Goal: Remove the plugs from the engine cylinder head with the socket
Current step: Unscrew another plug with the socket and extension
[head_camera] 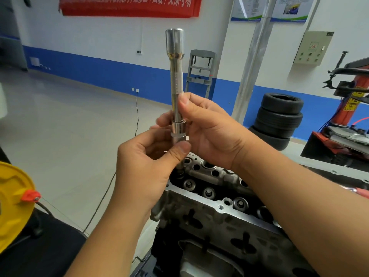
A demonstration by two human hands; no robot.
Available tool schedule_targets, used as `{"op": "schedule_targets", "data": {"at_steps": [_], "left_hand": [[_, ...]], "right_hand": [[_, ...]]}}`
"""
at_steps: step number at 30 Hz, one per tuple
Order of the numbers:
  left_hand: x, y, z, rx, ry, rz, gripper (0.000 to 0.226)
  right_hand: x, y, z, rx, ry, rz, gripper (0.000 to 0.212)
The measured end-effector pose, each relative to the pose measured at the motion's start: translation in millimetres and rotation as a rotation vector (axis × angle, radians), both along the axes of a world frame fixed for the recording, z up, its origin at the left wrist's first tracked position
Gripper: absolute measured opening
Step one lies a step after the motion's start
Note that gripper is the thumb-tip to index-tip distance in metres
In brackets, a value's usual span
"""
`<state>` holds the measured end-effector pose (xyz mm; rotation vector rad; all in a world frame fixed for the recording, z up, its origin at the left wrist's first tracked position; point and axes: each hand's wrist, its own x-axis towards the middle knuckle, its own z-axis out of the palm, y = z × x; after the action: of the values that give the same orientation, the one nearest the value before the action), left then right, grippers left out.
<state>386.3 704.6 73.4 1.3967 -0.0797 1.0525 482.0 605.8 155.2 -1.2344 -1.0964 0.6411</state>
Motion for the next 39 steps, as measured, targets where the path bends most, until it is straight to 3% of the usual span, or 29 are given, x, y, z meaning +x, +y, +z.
{"op": "schedule_targets", "data": {"at_steps": [6,14,17,21,25,29,31,35,39], "left_hand": [[-3.5,1.0,2.6,0.012,-0.002,-0.186,0.029],[-1.4,-1.5,1.5,-0.004,-0.019,-0.008,0.029],[-3.3,-1.4,3.7,-0.002,-0.008,-0.084,0.019],[-5.8,-2.2,5.3,-0.060,-0.003,-0.186,0.026],[-5.7,-4.8,5.3,-0.103,-0.014,-0.082,0.012],[-6.0,-5.5,6.4,-0.055,-0.023,0.024,0.015],[-7.1,-5.0,7.1,-0.044,-0.002,0.006,0.012],[-9.7,-3.2,8.1,-0.112,0.061,-0.199,0.031],[-8.1,-5.5,7.9,-0.119,0.038,-0.147,0.017]], "right_hand": [[-0.7,-1.8,2.6,-0.020,-0.025,-0.003,0.025],[1.0,-2.7,2.8,-0.001,-0.004,0.018,0.020],[1.2,-4.1,2.8,-0.013,-0.016,0.027,0.023],[-2.5,-3.7,3.0,-0.042,-0.030,0.030,0.030],[-1.4,-2.9,2.8,-0.037,-0.004,0.045,0.022],[1.8,-2.8,1.4,-0.007,-0.013,0.058,0.012],[1.7,-3.2,0.9,-0.009,-0.024,0.065,0.015],[0.0,-4.1,0.7,-0.047,-0.052,0.044,0.024],[-2.2,-4.1,2.3,-0.063,-0.035,0.030,0.028]]}}
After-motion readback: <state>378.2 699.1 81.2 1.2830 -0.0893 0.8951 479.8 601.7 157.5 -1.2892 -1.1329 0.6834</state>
